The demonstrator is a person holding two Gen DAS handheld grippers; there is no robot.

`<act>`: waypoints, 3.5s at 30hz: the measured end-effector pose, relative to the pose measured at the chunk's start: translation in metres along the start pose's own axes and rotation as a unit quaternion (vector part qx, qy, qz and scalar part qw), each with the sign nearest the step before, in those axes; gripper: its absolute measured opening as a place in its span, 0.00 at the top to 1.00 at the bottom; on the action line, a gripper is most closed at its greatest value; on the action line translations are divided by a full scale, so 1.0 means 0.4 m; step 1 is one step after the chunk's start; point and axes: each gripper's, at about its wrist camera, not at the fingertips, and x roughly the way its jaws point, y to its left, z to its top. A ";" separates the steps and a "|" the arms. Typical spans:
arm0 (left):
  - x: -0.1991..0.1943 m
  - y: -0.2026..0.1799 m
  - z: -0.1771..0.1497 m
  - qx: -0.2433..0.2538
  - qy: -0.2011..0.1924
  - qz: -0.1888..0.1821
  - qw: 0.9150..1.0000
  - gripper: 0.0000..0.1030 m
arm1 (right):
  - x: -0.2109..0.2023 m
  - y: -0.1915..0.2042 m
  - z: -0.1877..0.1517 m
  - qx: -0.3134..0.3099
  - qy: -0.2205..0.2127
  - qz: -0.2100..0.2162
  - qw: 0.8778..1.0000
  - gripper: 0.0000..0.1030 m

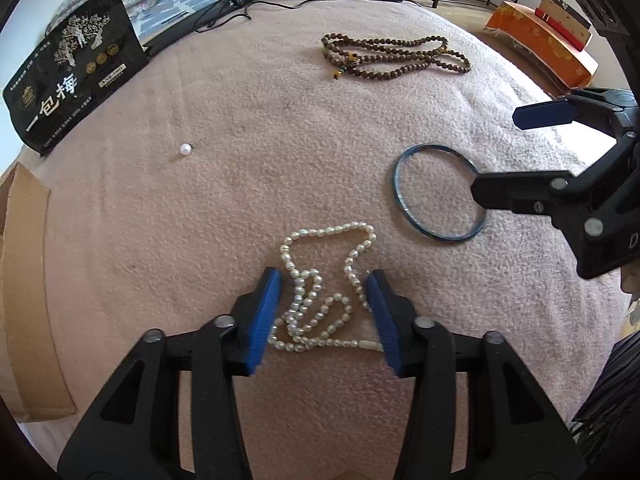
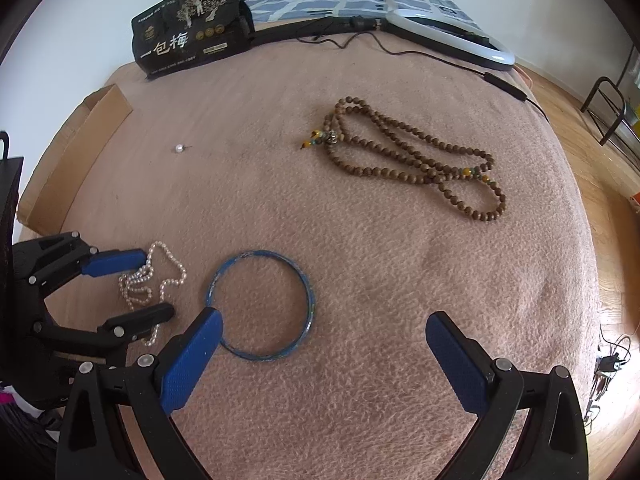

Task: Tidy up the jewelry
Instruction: 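Close the left tool on the pearl necklace strands, then close the right tool on the blue bangle rim while the left lifts the necklace, then carry the necklace with the left tool into the box while the right carries the bangle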

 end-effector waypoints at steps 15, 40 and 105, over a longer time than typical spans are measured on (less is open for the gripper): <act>-0.006 0.077 -0.006 -0.029 -0.008 0.011 0.999 0.90 | 0.072 0.095 0.007 -0.061 0.027 -0.016 0.998 0.00; -0.109 0.135 -0.013 -0.070 -0.047 0.000 0.996 0.94 | 0.002 0.099 0.041 -0.059 0.002 -0.012 0.998 0.28; -0.444 0.732 -0.275 -0.279 -0.183 0.086 0.939 0.94 | -0.062 0.732 0.406 -0.162 -0.110 0.092 0.976 0.28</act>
